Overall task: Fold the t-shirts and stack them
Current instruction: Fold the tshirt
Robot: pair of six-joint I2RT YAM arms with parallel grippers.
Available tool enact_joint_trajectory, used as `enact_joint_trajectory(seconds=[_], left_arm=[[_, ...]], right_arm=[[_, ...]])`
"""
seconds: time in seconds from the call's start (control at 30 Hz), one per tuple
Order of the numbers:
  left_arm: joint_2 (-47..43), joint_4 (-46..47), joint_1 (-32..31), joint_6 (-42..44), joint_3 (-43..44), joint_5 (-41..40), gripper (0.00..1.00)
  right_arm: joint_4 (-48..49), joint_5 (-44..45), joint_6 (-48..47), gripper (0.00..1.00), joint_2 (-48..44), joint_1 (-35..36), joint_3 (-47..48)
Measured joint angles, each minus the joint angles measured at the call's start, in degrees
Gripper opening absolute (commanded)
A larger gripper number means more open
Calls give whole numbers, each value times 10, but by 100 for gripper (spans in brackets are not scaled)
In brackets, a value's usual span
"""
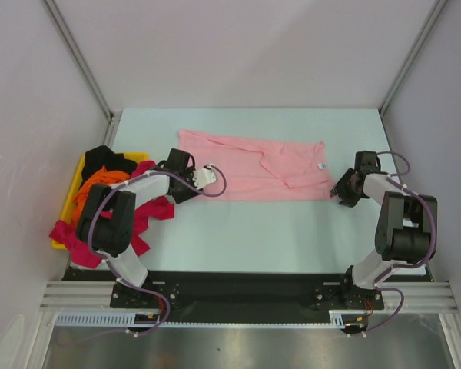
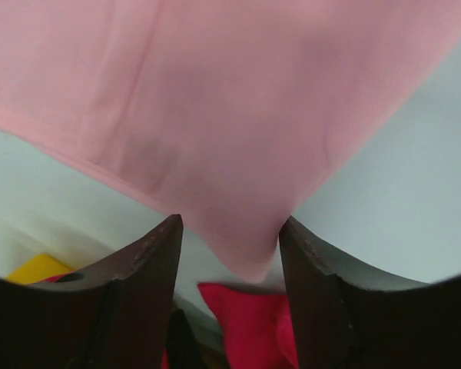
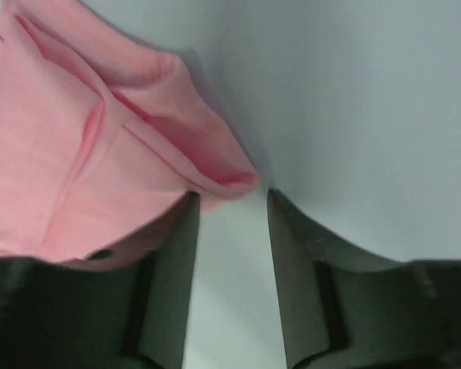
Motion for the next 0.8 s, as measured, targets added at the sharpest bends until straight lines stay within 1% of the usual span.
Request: enact_joint_trajectory(seconds=[0.03,0.07,0.1,0.13,0.17,0.2,0.3,0.37,0.43,0.57,0.67,0.7,0.73,0.77,0.8], left_arm=[[7,7,0,2,3,-7,49],[12,18,0,2,5,-13,43],[17,28,0,3,5,-20,27],[19,32,0,0,5,-23,17],[22,32,0,1,5,-24,5],[24,30,-1,-1,5,-24,0],[24,14,-3,-7,6,-11,0],[17,-3,-4,-15,8,5,0],[4,-33,-10,-25,5,24,0],[-54,-105,-43,-37,-25,72,0],[-83,-157,-67,-44,-42,109,0],[-86,-175,-74,-49,-46,123,5],[-86,-185,-77,-52,-48,131,13],[-86,-196,-79,-52,-51,141,29],[-86,-209,-80,-50,-52,150,67]], right_arm=[[7,-2,2,37,7,0,0],[17,-3,6,28,10,0,0],[23,-4,9,13,13,0,0],[26,-4,10,6,17,0,0],[27,-3,15,0,19,0,0],[26,-2,16,0,20,-1,0],[24,2,21,0,13,-6,-6],[13,10,23,0,-11,-18,-26],[-10,18,27,0,-50,-37,-55],[-75,40,38,0,-159,-83,-113],[-104,61,50,0,-223,-99,-144],[-112,67,56,7,-237,-100,-153],[-118,72,63,18,-249,-102,-159],[-124,75,68,42,-257,-103,-163],[-129,76,73,50,-261,-106,-164]])
